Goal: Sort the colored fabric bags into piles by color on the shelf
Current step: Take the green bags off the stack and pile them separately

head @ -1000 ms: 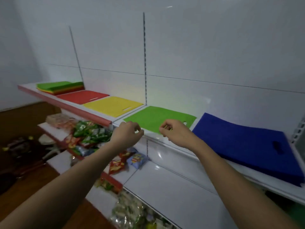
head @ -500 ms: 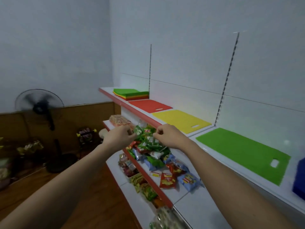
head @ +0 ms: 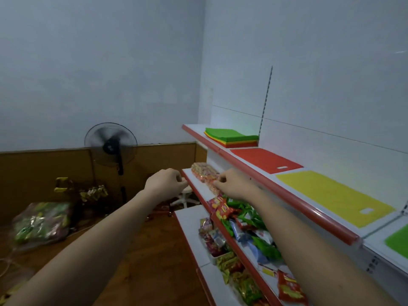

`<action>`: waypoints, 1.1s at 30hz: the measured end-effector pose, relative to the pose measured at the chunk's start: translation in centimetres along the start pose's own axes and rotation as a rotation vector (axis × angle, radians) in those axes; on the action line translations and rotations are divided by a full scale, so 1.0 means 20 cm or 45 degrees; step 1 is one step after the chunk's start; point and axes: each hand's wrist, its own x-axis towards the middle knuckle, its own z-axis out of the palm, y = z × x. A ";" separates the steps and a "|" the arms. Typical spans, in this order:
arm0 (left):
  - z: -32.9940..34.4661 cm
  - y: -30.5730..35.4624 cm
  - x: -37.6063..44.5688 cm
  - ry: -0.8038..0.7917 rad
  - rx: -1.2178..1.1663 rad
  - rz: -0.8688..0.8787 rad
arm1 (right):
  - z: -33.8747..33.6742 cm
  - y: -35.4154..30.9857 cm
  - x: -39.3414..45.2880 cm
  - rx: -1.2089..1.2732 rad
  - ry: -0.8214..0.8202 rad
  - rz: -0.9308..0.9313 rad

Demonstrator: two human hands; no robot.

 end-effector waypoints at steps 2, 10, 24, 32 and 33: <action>0.00 -0.06 0.12 0.025 0.005 -0.005 | 0.04 -0.01 0.15 0.002 -0.011 -0.018; 0.07 -0.27 0.72 0.038 0.084 -0.025 | 0.14 0.06 0.81 0.097 -0.026 -0.057; 0.06 -0.48 1.67 0.069 0.027 0.051 | 0.24 0.04 1.77 0.035 -0.015 -0.085; 0.18 -0.75 2.19 0.103 -0.112 0.179 | 0.44 0.00 2.30 0.044 0.086 -0.038; 0.19 -0.80 2.25 0.103 -0.125 0.192 | 0.46 0.00 2.37 0.041 0.097 -0.027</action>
